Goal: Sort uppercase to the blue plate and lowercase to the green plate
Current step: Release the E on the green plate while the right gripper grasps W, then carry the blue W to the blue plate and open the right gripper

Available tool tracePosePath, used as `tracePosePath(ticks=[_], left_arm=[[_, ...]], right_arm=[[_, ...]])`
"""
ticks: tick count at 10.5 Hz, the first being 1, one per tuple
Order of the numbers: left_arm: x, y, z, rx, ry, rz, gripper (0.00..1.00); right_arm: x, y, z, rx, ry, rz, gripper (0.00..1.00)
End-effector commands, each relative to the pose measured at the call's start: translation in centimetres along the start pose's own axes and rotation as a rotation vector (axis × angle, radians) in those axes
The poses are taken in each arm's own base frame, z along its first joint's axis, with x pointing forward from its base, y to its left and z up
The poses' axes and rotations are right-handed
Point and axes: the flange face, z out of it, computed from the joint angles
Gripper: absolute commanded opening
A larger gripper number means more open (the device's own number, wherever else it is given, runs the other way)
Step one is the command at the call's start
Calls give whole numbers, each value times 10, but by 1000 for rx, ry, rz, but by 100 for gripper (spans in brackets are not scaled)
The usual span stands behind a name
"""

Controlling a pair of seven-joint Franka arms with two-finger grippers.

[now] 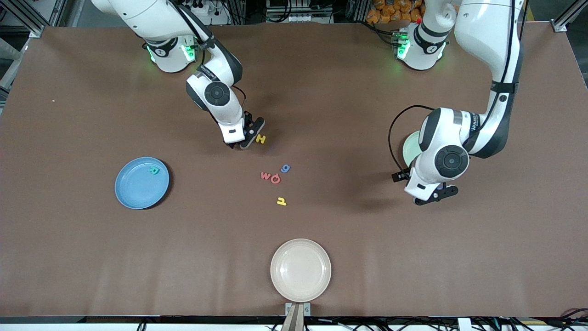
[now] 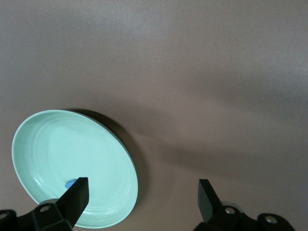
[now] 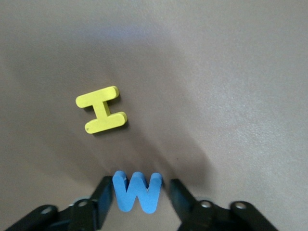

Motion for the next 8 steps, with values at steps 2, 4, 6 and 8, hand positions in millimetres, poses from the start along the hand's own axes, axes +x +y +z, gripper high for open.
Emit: tracePosePath(ticks=[2, 4, 6, 8], left_arm=[[2, 7, -4, -44, 11, -44, 100], [6, 10, -9, -54, 23, -66, 100], [10, 19, -12, -58, 35, -93, 100], [13, 22, -11, -58, 38, -111, 100]], right_arm=[[-2, 0, 7, 6, 0, -10, 43], [-2, 1, 5, 6, -2, -8, 39], [-2, 2, 2, 3, -5, -8, 35], [2, 7, -8, -8, 10, -2, 35]])
